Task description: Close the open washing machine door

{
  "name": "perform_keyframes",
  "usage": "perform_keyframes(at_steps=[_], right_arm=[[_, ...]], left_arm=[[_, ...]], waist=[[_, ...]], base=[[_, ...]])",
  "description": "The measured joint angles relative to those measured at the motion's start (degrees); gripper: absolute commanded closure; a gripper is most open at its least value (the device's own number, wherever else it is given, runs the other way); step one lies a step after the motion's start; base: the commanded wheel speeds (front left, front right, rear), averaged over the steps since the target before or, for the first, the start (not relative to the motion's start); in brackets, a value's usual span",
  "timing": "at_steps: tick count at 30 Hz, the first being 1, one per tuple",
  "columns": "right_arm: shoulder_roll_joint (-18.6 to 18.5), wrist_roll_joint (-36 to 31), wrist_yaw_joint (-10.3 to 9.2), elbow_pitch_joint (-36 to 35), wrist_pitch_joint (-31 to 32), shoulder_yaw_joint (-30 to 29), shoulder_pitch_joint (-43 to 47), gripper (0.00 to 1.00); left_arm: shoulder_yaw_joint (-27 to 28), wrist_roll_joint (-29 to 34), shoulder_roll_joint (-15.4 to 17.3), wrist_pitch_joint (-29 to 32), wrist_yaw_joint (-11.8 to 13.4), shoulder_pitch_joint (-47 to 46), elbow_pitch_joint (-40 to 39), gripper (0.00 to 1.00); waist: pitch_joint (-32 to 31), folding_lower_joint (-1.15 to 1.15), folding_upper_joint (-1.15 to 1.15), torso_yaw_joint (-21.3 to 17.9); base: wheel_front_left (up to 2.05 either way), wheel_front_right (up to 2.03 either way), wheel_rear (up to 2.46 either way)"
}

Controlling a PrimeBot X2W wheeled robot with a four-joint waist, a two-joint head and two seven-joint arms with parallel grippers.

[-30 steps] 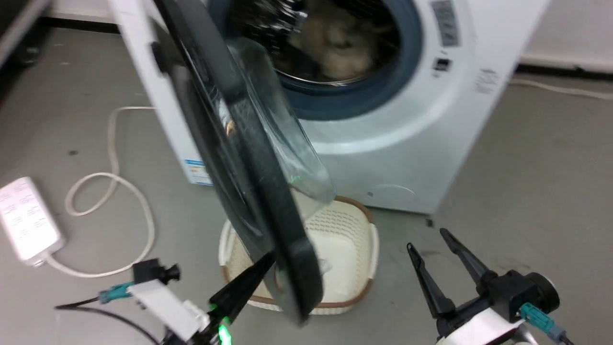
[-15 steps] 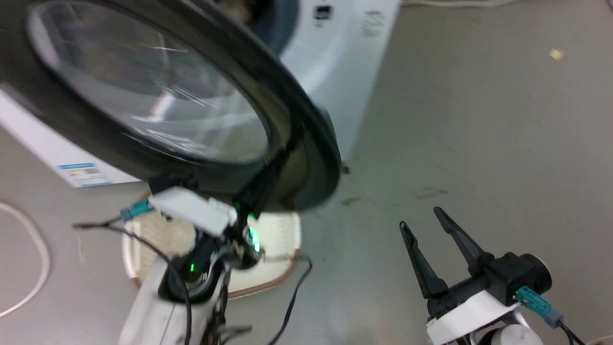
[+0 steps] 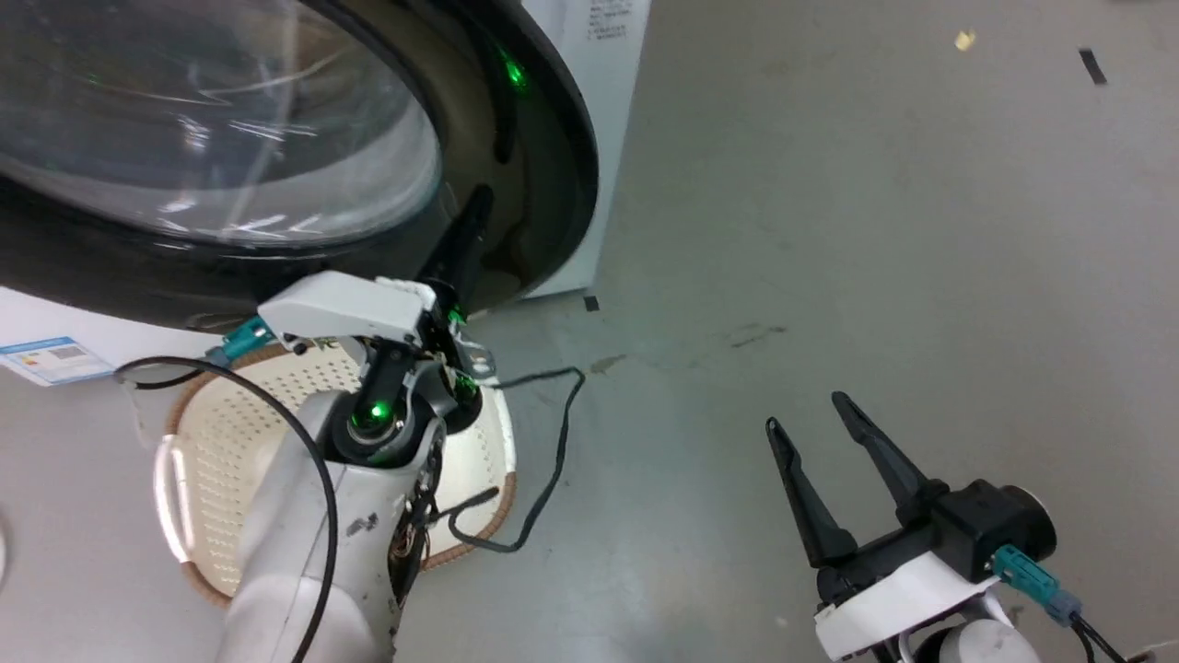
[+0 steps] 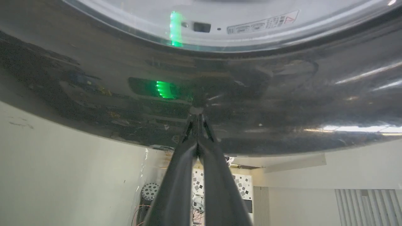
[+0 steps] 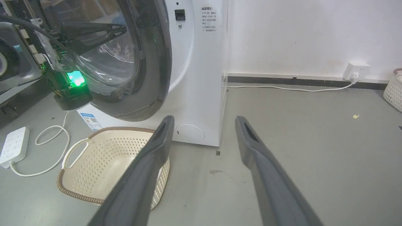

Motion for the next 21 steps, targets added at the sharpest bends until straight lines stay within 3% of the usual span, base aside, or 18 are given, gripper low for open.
perform_keyframes(at_steps=[6,7,8,9,10,14,19,21], right_arm=[[-0.23,-0.08,0.0,-0.46,0.0,-0.99,0.66,0.0],[-0.41,-0.08,0.0,-0.53,0.0,-1.0,1.05,0.0],[-0.66,-0.08,0.0,-0.52,0.0,-0.99,1.53,0.0],[-0.92,-0.09,0.0,-0.49,0.0,-1.09,1.96,0.0],[-1.16,-0.09,0.0,-0.52,0.0,-1.2,2.42,0.0],[-1.93,-0.09,0.0,-0.58,0.0,-1.7,3.57,0.0],[-2.52,0.09,0.0,-1.33,0.0,-3.71,5.6,0.0],[-2.5,0.11,0.0,-1.48,0.0,-4.12,5.96,0.0]], left_arm=[[-2.44,2.65,0.91,2.19,-0.69,6.61,-4.35,1.0],[-3.23,4.27,1.57,2.13,-0.71,8.34,-6.34,0.53],[-3.96,5.79,2.12,1.94,-0.74,10.22,-8.31,0.53],[-4.37,6.92,2.68,1.41,-0.74,12.18,-9.99,0.09],[-4.69,8.1,3.28,0.55,-0.74,14.21,-11.76,0.0],[-5.84,12.65,5.71,-2.91,-0.74,19.92,-16.55,0.0],[-8.72,31.75,14.46,-16.49,-0.75,27.06,-21.24,0.0],[-8.44,35.19,15.34,-17.86,-0.75,28.01,-21.18,0.0]], waist=[[-2.67,-0.01,0.0,3.61],[-3.21,-0.01,0.0,4.34],[-3.79,-0.01,0.0,5.13],[-4.41,-0.01,0.0,5.89],[-5.06,-0.01,0.0,6.67],[-7.08,-0.01,0.0,9.12],[-10.87,-0.01,0.0,13.99],[-11.46,-0.01,0.0,14.76]], base=[[0.0,0.0,0.0],[0.0,0.0,0.0],[0.0,0.0,0.0],[0.0,0.0,0.0],[0.0,0.0,0.0],[0.0,0.0,0.0],[0.0,0.0,0.0],[0.0,0.0,0.0]])
